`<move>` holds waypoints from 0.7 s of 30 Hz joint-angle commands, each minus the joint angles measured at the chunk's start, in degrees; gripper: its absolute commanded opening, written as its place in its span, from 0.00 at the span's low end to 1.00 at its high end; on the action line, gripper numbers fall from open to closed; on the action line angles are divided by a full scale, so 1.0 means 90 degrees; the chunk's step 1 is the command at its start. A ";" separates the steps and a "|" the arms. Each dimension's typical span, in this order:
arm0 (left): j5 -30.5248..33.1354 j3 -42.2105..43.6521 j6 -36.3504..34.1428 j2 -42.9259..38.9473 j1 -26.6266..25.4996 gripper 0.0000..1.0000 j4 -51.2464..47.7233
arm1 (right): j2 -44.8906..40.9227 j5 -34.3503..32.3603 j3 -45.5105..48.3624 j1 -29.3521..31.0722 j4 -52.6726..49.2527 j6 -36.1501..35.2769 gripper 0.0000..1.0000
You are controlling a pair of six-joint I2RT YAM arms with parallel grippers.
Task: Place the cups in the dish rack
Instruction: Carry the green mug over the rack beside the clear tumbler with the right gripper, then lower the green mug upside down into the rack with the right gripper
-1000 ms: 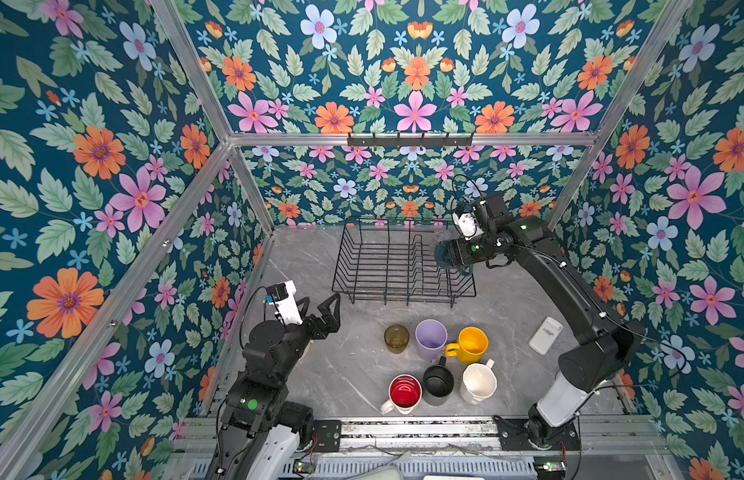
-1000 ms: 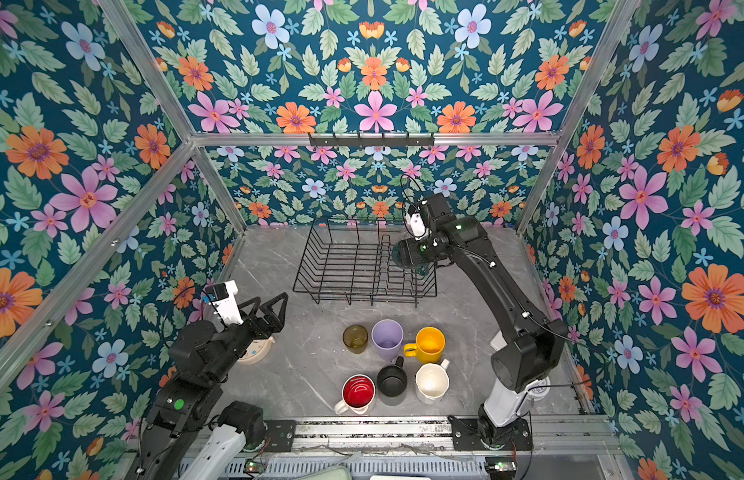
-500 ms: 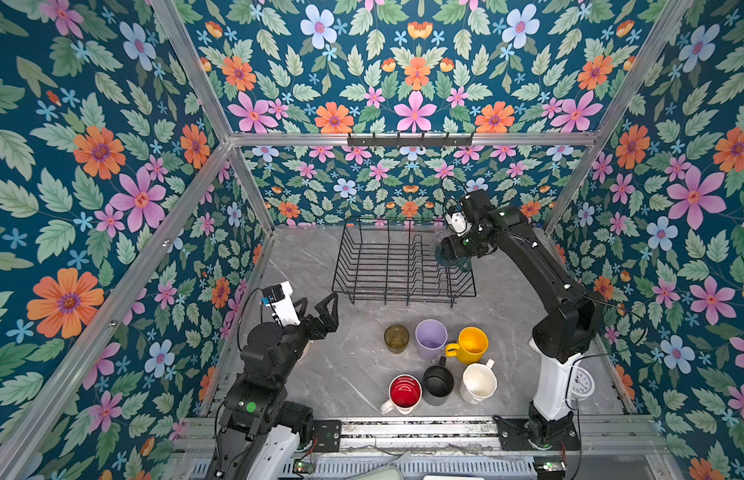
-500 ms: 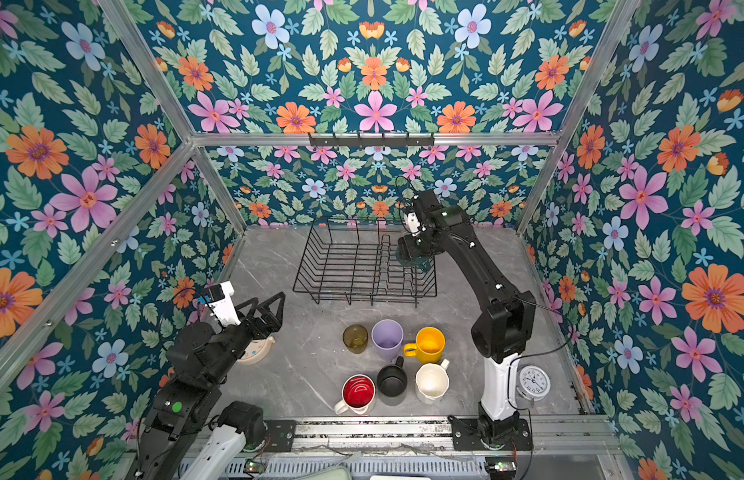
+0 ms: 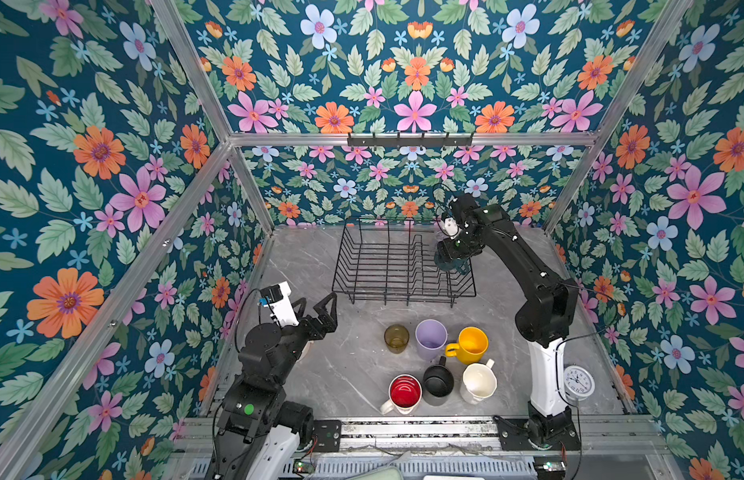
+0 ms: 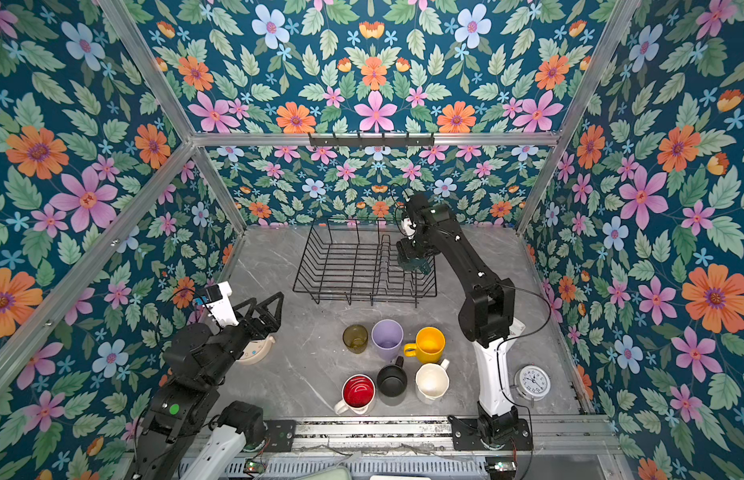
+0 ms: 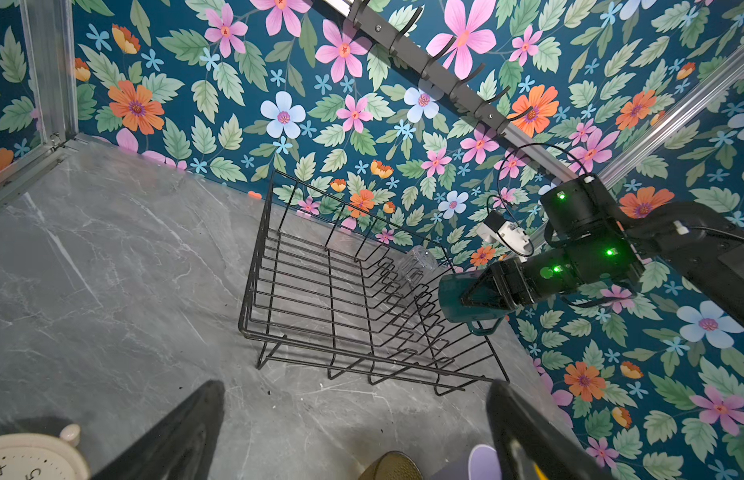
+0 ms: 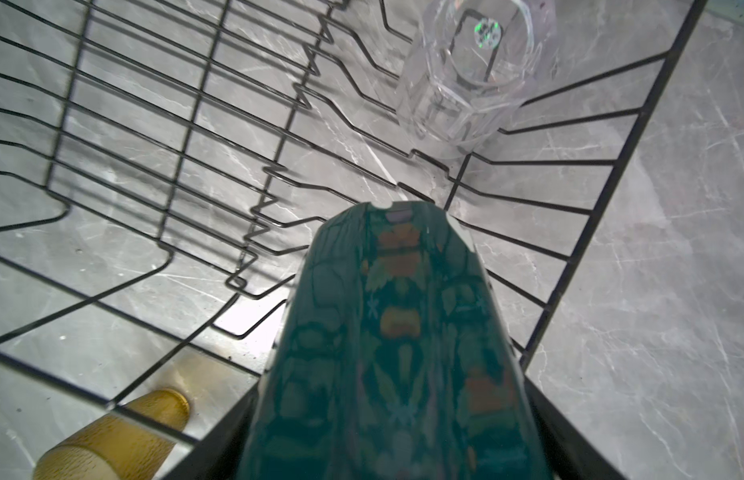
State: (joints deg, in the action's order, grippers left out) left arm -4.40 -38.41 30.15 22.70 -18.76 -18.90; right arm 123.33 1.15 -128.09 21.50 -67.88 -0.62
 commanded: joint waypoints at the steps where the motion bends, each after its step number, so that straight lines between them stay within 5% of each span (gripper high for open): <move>1: 0.0022 -0.0028 0.0058 -0.0012 0.0010 1.00 0.0029 | 0.0099 -0.0145 -0.0131 0.0000 -0.0025 -0.0105 0.00; 21: 0.0116 -0.0024 0.0009 -0.0086 0.0014 1.00 -0.0118 | 0.1545 -0.0247 -0.1638 -0.0025 -0.0583 -0.0146 0.00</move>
State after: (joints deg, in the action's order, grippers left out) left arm -3.79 -38.72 30.33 21.85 -18.76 -20.62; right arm 137.08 -0.58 -142.28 21.32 -73.08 -1.67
